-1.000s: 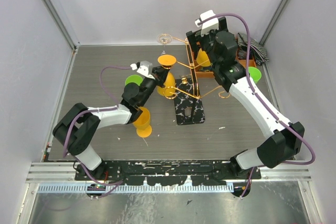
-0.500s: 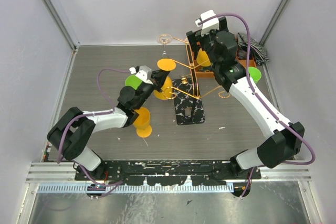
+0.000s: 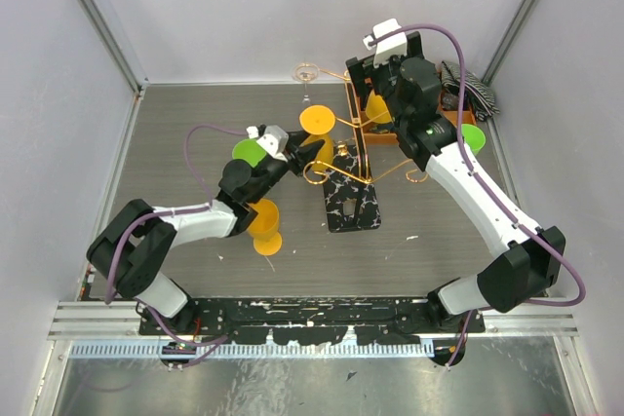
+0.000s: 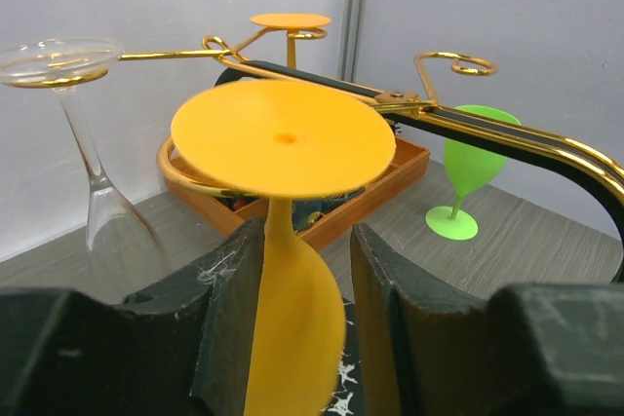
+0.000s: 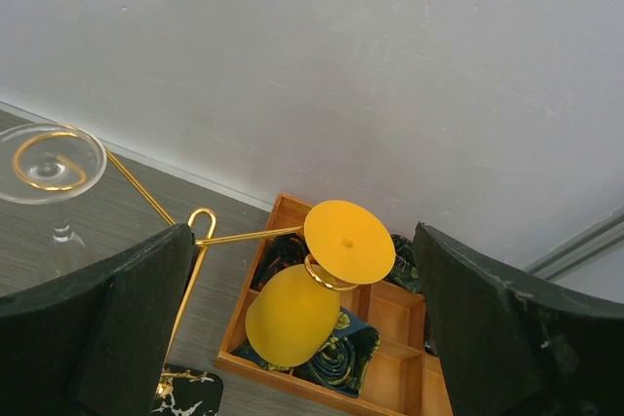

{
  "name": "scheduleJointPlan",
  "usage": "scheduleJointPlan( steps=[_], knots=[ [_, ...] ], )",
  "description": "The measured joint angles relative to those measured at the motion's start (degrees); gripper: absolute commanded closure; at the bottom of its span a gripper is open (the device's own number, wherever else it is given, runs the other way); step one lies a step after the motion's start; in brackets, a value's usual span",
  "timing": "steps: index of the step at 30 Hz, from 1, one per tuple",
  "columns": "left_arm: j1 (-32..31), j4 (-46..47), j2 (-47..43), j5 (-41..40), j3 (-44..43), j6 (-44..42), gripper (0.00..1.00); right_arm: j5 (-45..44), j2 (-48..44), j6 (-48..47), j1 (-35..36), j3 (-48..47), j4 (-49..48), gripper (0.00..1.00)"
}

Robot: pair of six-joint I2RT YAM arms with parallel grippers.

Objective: Place the wine glass upside down on the wine glass rack

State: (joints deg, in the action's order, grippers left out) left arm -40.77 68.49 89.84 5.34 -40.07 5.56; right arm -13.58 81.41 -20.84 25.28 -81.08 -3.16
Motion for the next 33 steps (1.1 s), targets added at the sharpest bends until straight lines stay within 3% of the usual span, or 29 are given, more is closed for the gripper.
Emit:
scheduleJointPlan(
  steps=[6, 15, 20, 25, 29, 33],
  knots=[
    [0.0, -5.4, -4.8, 0.2, 2.0, -2.1, 0.5, 0.0, 0.0, 0.0, 0.0, 0.0, 0.2, 0.0],
    [0.0, -22.8, -21.8, -2.8, 3.3, -8.1, 0.45, 2.3, 0.0, 0.9, 0.0, 0.0, 1.4, 0.0],
    [0.0, -40.3, -30.6, -12.3, 0.4, -12.2, 0.45, 3.0, 0.2, 2.2, 0.0, -2.2, 5.3, 0.0],
    [0.5, -54.6, -31.4, -25.9, -5.2, -15.9, 0.45, 2.7, 0.8, 4.0, 0.0, -6.4, 7.5, 0.0],
    [5.5, -68.2, -28.8, -29.2, -12.5, -11.8, 0.45, 0.7, 1.0, 5.0, 0.0, -8.0, 8.9, 0.0],
    [16.4, -79.5, -23.9, -26.2, -21.8, -3.1, 0.47, -1.5, 2.3, 6.4, 0.0, -10.2, 11.5, 0.0]
  ],
)
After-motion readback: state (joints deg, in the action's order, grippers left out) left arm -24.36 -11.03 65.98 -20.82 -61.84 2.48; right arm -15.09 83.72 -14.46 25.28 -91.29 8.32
